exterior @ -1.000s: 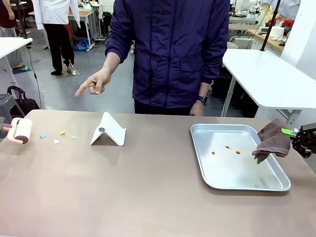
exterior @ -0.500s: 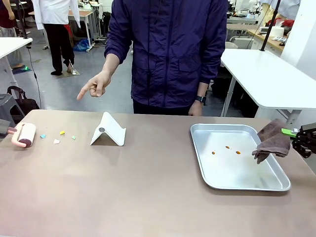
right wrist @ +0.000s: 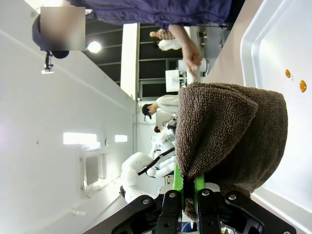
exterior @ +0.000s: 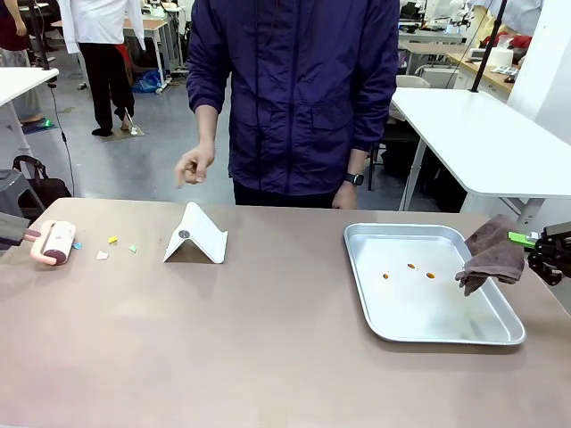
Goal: Clean the surface of the table.
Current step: If a person points to the right, clean the right side of the table with your right hand, and if they point to the left, clean the left side with your left hand.
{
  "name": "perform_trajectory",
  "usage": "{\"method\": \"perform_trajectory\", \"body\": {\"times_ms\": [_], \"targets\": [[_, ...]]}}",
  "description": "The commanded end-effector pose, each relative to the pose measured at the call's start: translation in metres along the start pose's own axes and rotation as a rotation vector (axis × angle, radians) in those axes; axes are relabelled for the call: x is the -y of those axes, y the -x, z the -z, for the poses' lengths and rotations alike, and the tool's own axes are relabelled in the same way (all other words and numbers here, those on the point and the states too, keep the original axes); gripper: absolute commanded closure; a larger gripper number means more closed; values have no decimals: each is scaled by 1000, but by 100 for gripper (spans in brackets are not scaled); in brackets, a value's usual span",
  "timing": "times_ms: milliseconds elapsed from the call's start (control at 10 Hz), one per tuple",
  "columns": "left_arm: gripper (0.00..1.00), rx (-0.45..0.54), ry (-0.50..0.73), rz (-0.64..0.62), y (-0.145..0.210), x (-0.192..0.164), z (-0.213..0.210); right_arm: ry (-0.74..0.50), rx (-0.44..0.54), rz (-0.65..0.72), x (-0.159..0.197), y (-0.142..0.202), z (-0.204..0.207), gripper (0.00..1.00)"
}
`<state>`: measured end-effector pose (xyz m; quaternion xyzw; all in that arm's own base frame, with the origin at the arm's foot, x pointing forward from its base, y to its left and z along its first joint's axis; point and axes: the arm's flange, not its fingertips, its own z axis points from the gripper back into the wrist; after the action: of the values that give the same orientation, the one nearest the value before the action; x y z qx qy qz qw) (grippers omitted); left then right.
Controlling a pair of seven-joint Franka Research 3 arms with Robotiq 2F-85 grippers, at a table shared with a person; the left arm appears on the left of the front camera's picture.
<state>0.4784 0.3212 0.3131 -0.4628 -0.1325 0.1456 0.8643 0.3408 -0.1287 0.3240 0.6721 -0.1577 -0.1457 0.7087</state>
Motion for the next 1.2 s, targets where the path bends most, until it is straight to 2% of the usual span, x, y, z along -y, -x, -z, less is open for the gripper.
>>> {"method": "perform_trajectory", "body": {"times_ms": [0, 200, 700, 1100], "targets": [[97, -18, -11, -14, 2, -1, 25, 3, 3, 21, -4, -1, -1, 100], [97, -81, 7, -14, 11, 10, 52, 3, 3, 21, -4, -1, -1, 100], [97, -157, 23, -5, 23, 49, 123, 3, 3, 21, -4, -1, -1, 100], [97, -184, 11, -27, 23, 57, 148, 3, 3, 21, -4, -1, -1, 100]]}}
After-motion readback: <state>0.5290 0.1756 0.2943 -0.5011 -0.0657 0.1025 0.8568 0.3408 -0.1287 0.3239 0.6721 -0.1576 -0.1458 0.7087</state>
